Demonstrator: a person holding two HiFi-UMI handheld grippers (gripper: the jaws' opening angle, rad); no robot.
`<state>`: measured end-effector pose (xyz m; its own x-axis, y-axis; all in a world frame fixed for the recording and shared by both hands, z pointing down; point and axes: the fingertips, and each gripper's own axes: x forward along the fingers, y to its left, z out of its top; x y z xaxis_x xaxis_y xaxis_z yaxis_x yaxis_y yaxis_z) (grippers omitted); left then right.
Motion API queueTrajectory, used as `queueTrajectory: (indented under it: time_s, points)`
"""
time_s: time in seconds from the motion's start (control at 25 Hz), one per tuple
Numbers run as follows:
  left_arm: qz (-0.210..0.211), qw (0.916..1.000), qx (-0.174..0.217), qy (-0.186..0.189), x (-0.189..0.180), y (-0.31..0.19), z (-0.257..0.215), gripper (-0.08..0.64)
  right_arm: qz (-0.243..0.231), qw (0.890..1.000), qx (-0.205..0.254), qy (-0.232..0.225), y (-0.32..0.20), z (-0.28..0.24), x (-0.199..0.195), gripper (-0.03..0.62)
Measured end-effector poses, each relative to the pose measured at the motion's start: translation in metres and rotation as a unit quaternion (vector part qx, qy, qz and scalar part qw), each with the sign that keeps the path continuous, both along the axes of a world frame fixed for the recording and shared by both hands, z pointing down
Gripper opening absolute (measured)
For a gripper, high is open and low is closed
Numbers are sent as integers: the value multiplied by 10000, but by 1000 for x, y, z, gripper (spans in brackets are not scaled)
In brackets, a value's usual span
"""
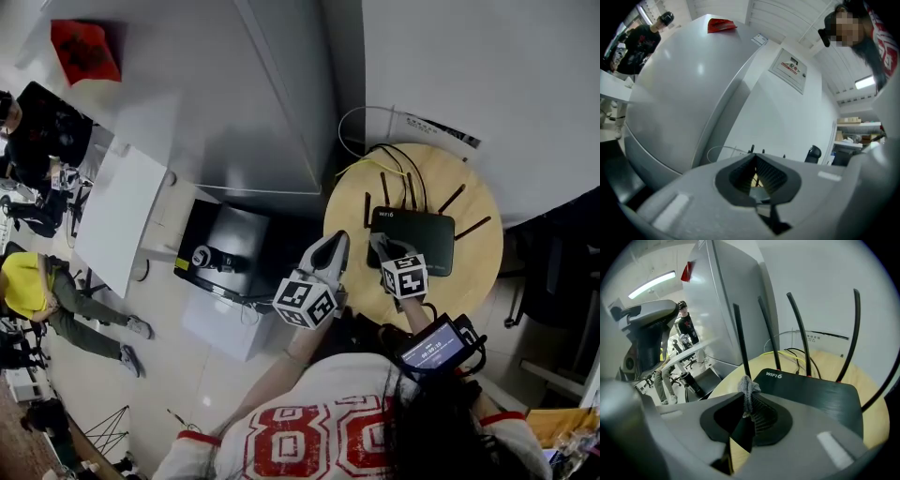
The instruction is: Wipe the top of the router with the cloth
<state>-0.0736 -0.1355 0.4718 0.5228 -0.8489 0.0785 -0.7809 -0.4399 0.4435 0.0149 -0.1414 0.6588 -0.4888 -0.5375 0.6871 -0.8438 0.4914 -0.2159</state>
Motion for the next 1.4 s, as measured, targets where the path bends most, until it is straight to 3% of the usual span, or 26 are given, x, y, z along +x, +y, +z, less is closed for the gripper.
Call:
queueTrajectory:
  time_s: [0.4, 0.92, 1.16, 1.24, 1.4]
  points:
    - [508, 9987, 2, 73, 39, -5, 3, -5, 1179, 9929, -31, 158, 10, 0, 97, 41]
    - [971, 9952, 0, 114, 83, -3, 5, -5, 2401, 9697, -76, 439, 35, 2, 220, 41]
    - [896, 9960, -12, 64, 77, -2, 5, -5, 2389, 9708, 38, 237, 31, -8, 203, 41]
    - [854, 9963, -8, 40, 74, -2, 4, -5, 2155, 9764, 107, 9, 26, -15, 174, 41]
    - [757, 9971, -32, -6, 62, 0, 5, -5, 1207, 9921, 80, -330, 26, -20, 87, 41]
